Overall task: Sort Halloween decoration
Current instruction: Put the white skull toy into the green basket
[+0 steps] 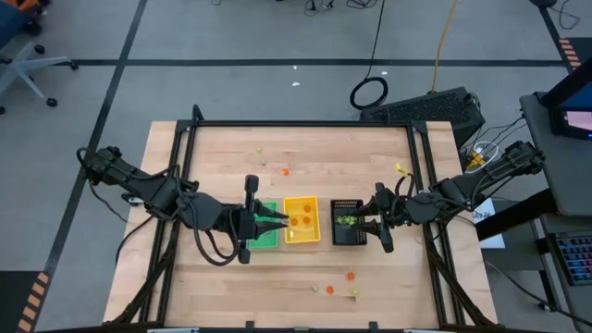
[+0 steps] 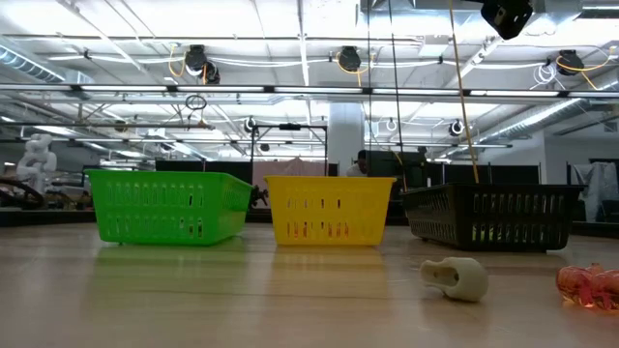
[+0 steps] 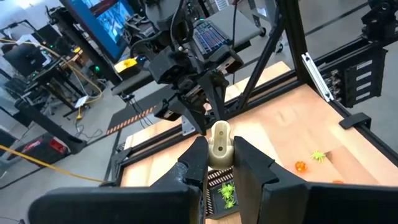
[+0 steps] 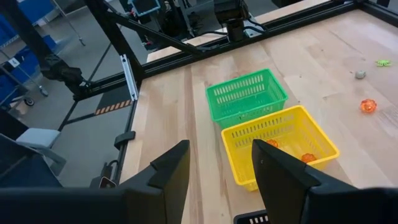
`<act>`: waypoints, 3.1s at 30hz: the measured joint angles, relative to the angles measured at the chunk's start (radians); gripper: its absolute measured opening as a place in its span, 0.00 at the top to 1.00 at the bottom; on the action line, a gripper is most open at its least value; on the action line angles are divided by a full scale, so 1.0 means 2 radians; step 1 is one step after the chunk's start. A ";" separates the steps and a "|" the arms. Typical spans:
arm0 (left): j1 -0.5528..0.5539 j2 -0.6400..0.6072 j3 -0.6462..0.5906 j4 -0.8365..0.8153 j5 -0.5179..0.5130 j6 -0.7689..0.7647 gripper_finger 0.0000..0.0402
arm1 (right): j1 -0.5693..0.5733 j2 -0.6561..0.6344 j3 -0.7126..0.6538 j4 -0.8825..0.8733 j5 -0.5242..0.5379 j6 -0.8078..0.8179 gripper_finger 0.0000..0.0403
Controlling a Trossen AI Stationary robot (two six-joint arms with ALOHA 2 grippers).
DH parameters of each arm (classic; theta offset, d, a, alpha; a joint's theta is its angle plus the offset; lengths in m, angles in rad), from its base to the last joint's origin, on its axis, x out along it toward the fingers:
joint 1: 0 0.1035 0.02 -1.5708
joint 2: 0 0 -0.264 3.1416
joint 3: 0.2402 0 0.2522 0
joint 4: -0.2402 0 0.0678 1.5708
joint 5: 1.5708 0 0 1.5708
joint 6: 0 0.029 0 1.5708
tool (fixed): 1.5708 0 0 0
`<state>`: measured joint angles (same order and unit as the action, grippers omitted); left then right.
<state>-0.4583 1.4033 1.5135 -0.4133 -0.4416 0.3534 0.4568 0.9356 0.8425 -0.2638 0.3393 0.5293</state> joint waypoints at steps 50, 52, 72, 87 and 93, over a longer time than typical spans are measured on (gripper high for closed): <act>0.120 0.001 -0.245 -0.159 0.168 -0.395 0.89 | 0.000 0.000 0.000 0.000 0.001 -0.035 0.60; 0.126 0.002 -0.252 -0.158 0.168 -0.396 0.89 | 0.000 0.000 0.000 0.000 0.001 -0.035 0.60; 0.142 0.101 -0.254 -0.155 0.215 -0.396 0.83 | -0.007 -0.001 0.000 -0.019 -0.002 -0.041 0.60; 0.142 0.105 -0.254 -0.156 0.216 -0.398 0.83 | -0.006 -0.067 0.000 -0.099 -0.042 -0.054 0.60; 0.142 0.105 -0.254 -0.155 0.222 -0.435 0.83 | -0.006 -0.102 0.000 -0.140 -0.042 -0.054 0.60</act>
<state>-0.1741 1.6127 1.0054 -0.7238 0.0027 -0.5165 0.4438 0.7308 0.8428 -0.5437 0.2562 0.4213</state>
